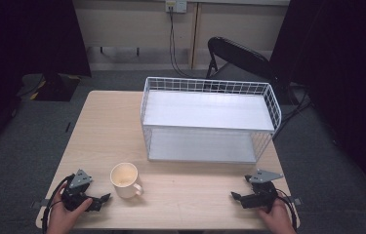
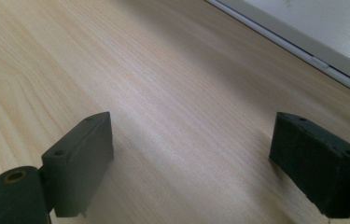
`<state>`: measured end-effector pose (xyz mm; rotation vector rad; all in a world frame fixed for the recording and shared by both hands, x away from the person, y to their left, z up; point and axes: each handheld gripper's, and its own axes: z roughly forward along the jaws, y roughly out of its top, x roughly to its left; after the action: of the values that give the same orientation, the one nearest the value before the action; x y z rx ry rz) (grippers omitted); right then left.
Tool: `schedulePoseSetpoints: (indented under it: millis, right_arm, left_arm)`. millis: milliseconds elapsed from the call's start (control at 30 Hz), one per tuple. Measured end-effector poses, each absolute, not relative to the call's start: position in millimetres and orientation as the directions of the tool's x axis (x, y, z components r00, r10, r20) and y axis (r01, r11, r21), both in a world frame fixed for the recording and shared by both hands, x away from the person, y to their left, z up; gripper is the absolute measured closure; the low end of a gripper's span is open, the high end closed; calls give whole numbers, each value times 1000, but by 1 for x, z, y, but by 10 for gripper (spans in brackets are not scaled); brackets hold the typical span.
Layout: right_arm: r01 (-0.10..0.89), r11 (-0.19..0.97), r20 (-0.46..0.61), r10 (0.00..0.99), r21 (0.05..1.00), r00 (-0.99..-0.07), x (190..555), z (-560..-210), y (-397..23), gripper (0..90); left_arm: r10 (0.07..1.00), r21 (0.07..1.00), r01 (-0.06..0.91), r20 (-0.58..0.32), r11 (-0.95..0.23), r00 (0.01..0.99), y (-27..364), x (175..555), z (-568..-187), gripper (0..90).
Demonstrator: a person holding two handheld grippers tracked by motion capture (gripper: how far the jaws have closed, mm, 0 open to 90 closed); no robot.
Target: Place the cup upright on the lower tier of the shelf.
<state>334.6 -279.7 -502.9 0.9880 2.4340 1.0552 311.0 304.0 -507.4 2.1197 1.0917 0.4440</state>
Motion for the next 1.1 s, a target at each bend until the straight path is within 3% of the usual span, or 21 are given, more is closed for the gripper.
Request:
schedulePoseSetpoints:
  millis: [433, 533, 600, 667, 733, 800, 1100]
  right_arm:
    - [476, 487, -10, 706, 732, -708, 335, -503, -280, 128]
    - [480, 484, -8, 710, 732, -704, 335, -503, -280, 128]
    - [481, 483, -8, 711, 732, -703, 335, -503, -280, 128]
    - [482, 482, -8, 713, 732, -701, 335, -503, -280, 128]
    - [483, 480, -6, 713, 732, -701, 335, -503, -280, 127]
    - [483, 480, -5, 713, 732, -701, 335, -503, -280, 128]
    - [482, 481, -6, 713, 732, -701, 335, -503, -280, 127]
  left_arm:
    - [813, 721, 570, -15, -395, 582, 305, 309, -507, 7]
    - [829, 724, 578, -13, -378, 559, 304, 308, -504, 80]
    - [833, 725, 581, -20, -369, 553, 302, 307, -500, 232]
    - [831, 717, 592, -32, -368, 556, 299, 306, -497, 137]
    - [816, 715, 580, -24, -390, 578, 298, 304, -494, 186]
    - [808, 717, 577, -33, -391, 588, 296, 303, -493, 154]
    - [805, 741, 576, -82, -345, 588, 297, 300, -477, 168]
